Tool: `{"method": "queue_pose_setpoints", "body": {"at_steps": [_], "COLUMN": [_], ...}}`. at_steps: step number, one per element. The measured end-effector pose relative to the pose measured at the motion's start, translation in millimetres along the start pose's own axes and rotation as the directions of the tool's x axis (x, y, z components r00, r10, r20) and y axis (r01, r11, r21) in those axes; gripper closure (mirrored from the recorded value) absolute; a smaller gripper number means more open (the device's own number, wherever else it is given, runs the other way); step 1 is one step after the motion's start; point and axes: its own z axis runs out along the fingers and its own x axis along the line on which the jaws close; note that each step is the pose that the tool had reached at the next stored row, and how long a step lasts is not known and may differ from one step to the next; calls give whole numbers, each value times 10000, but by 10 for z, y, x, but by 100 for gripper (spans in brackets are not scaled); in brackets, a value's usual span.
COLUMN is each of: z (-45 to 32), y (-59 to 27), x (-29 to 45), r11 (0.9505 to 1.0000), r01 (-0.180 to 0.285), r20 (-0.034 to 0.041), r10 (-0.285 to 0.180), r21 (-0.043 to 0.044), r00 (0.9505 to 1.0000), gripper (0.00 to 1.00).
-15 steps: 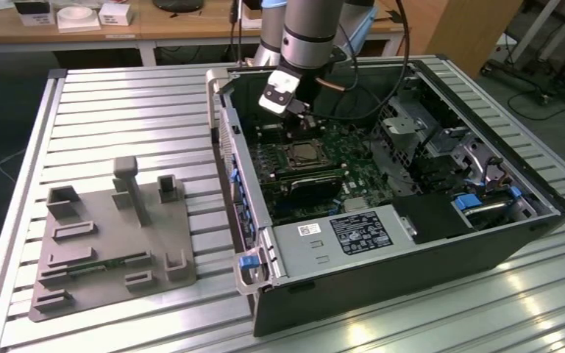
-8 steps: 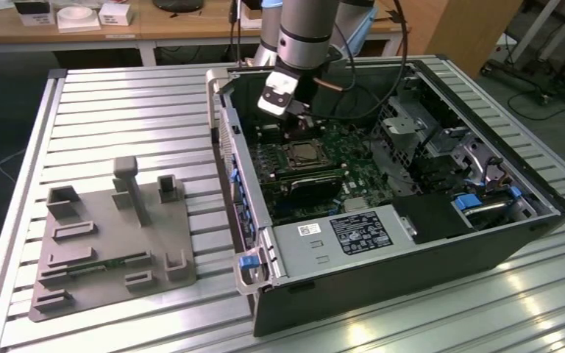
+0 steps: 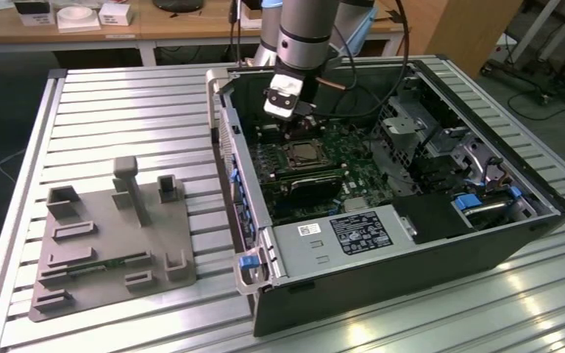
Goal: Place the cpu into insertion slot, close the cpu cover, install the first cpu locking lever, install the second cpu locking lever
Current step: 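Install the first cpu locking lever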
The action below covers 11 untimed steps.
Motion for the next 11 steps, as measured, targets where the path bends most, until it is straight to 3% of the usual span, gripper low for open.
{"method": "queue_pose_setpoints", "body": {"at_steps": [11], "z": [3], "y": [-150], "x": [83], "r11": [9993], "r01": [381], "r20": [0], "r10": [-381], "r21": [10], "r00": [9993], "gripper": [89]}}
